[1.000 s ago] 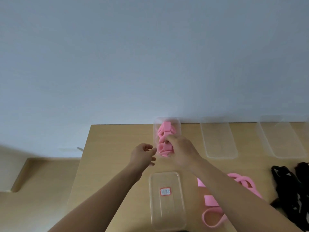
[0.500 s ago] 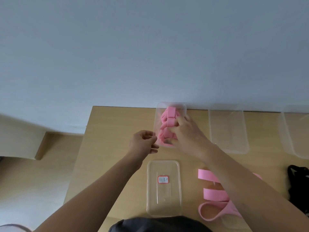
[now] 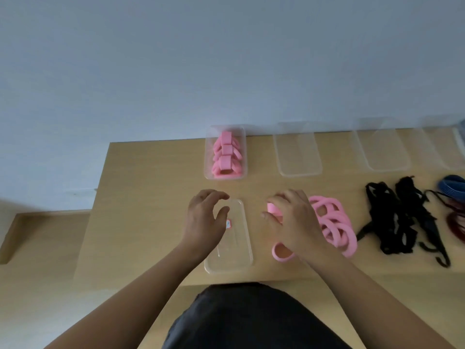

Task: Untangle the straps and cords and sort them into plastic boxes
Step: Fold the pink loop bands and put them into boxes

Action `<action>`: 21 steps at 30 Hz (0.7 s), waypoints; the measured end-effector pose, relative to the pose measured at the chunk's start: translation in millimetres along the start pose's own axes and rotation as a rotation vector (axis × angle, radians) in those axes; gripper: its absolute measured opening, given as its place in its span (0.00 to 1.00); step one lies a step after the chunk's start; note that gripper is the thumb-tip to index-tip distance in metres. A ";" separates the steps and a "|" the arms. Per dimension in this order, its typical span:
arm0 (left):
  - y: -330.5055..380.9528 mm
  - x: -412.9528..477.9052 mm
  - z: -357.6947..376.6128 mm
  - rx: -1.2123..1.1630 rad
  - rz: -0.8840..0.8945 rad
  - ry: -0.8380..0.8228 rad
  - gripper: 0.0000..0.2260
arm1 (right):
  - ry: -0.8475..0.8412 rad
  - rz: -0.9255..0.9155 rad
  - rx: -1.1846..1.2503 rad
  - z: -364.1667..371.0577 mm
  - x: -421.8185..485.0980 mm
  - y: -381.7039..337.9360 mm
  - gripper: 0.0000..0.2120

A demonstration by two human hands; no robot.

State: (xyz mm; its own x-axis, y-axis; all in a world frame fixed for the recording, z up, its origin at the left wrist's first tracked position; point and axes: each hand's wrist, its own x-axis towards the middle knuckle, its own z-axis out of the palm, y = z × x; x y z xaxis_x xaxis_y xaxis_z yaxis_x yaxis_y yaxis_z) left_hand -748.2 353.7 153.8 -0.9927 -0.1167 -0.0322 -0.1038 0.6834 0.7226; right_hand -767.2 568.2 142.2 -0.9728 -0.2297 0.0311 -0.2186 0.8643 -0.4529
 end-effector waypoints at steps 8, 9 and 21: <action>10.4 -77.7 38.8 -0.030 0.166 -0.106 0.11 | -0.244 0.150 -0.219 -13.2 -111.0 26.9 0.30; 14.3 -83.5 41.2 -0.018 0.178 -0.129 0.11 | -0.216 0.173 -0.192 -17.2 -118.2 29.5 0.28; 61.4 -102.2 56.0 0.138 0.129 -0.141 0.13 | -0.162 0.328 -0.219 -39.7 -72.1 86.5 0.19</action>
State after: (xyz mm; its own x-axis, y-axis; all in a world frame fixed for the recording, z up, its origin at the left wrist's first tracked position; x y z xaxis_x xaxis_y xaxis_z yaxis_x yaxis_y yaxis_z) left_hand -656.7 447.9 162.8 -0.9961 0.0735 -0.0492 0.0266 0.7791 0.6263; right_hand -719.1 677.3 136.1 -0.9726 0.0211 -0.2316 0.0724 0.9739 -0.2151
